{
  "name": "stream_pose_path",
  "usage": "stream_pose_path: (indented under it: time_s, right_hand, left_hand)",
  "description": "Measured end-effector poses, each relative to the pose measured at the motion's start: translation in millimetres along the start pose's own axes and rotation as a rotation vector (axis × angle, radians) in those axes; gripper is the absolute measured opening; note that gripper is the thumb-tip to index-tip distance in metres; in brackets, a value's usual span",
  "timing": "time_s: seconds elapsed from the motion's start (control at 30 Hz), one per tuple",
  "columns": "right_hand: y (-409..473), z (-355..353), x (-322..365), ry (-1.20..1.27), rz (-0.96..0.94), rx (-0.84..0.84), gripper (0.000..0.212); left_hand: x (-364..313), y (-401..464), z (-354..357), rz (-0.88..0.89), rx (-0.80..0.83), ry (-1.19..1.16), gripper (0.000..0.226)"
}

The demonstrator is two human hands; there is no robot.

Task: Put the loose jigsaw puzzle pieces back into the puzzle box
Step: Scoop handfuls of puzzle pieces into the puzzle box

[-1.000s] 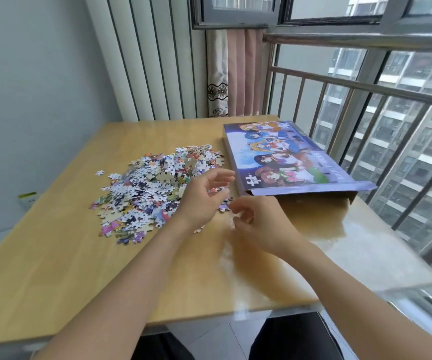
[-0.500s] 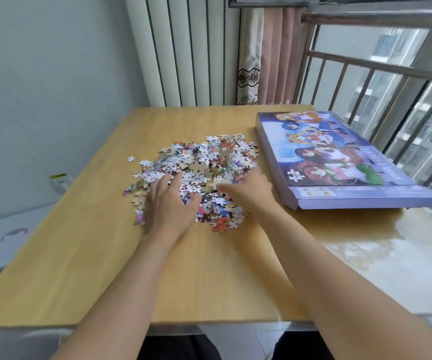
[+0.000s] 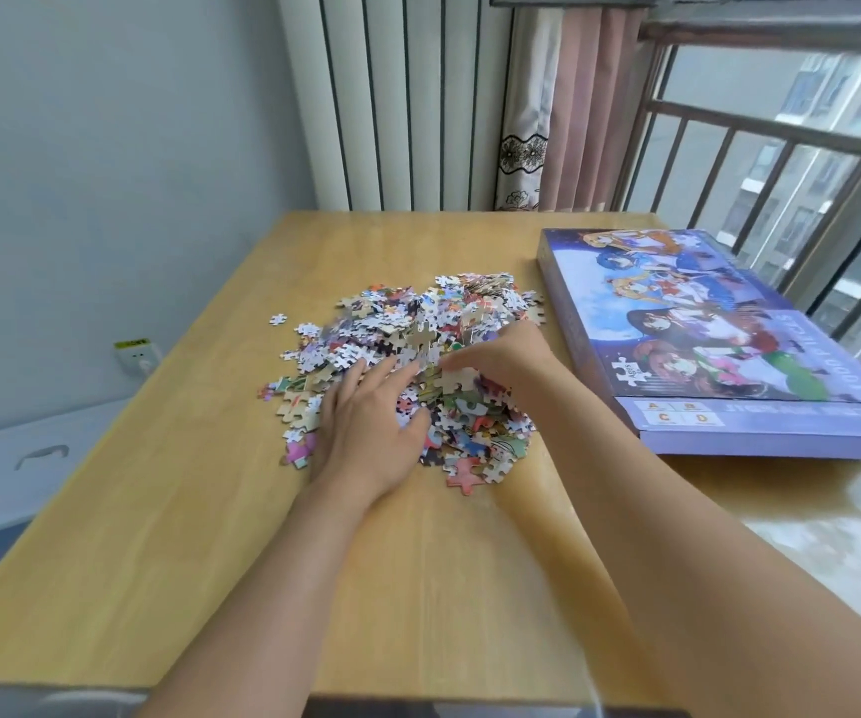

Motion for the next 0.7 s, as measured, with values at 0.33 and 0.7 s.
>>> stream_pose_path:
  time_s: [0.33, 0.7]
  right_hand:
    - [-11.4, -20.7, 2.5, 0.153, -0.095, -0.082, 0.051]
    - [-22.5, -47.6, -7.5, 0.368, -0.051, -0.14, 0.057]
  left_hand:
    - [-3.5, -4.2, -8.2, 0.011, -0.008, -0.063, 0.057]
    - [-17.8, -17.8, -41.2, 0.129, -0.269, -0.178, 0.037]
Point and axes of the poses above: each hand's wrist, its own y-axis towards the middle knuckle, its own z-axis out of the palm, x = y × z, the point moved 10 cm from there along y, towards the middle knuckle, and after that the axes turned 11 degrees about -z, right-handed, at the moved point
